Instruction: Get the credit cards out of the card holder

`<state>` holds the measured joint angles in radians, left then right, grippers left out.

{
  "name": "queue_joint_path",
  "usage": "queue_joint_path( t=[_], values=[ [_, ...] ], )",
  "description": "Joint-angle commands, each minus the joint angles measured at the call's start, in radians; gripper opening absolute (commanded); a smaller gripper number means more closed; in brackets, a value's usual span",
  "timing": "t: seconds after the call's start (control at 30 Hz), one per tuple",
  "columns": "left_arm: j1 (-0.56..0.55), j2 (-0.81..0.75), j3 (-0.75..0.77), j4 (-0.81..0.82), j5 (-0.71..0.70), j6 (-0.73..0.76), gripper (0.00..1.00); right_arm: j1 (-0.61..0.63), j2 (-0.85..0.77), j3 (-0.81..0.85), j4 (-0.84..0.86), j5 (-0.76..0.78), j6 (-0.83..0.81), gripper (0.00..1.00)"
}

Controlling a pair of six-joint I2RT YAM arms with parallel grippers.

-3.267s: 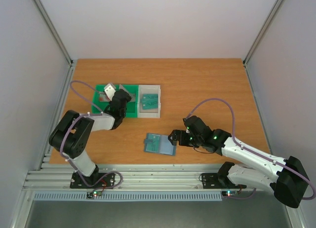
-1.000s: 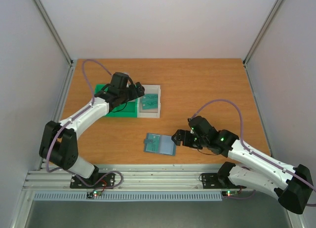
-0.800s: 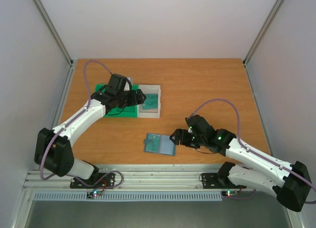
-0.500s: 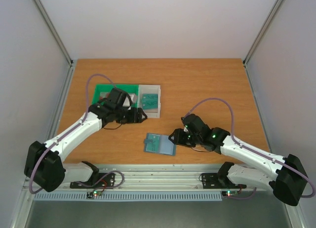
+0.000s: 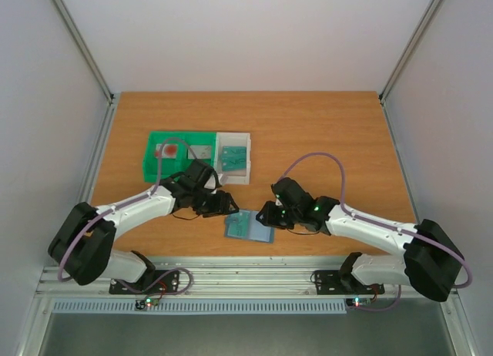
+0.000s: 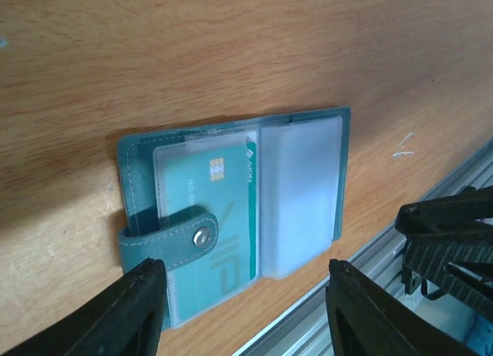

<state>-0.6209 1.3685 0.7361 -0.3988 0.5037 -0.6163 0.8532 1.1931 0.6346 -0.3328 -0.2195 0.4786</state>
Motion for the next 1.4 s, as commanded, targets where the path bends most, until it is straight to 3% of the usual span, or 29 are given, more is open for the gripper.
queue_joint_path(
  t=[0.0, 0.1, 0.3, 0.7, 0.87, 1.07, 1.27, 1.37],
  values=[
    [-0.007, 0.041, -0.034, 0.123, 0.016, -0.029, 0.57, 0.012, 0.064, -0.008, 0.081, -0.032, 0.003, 0.25],
    [-0.006, 0.085, -0.057, 0.151, 0.012, -0.033, 0.53, 0.018, 0.114, -0.007, 0.119, -0.050, 0.011, 0.24],
    [-0.006, 0.136, -0.125, 0.225, 0.028, -0.095, 0.37, 0.020, 0.187, 0.017, 0.152, -0.077, 0.019, 0.23],
    [-0.024, 0.074, -0.250, 0.367, 0.044, -0.241, 0.13, 0.020, 0.264, 0.066, 0.130, -0.061, -0.021, 0.21],
    [-0.025, -0.011, -0.232, 0.316, 0.008, -0.240, 0.14, 0.020, 0.304, 0.062, 0.140, -0.051, -0.029, 0.20],
    [-0.025, 0.018, -0.199, 0.354, 0.020, -0.220, 0.20, 0.019, 0.318, 0.029, 0.174, -0.036, -0.039, 0.20],
    [-0.026, 0.102, -0.204, 0.472, 0.053, -0.209, 0.02, 0.020, 0.323, -0.011, 0.212, -0.033, -0.034, 0.19],
    [-0.025, 0.142, -0.221, 0.530, 0.065, -0.215, 0.01, 0.020, 0.328, -0.026, 0.240, -0.041, -0.030, 0.19]
  ],
)
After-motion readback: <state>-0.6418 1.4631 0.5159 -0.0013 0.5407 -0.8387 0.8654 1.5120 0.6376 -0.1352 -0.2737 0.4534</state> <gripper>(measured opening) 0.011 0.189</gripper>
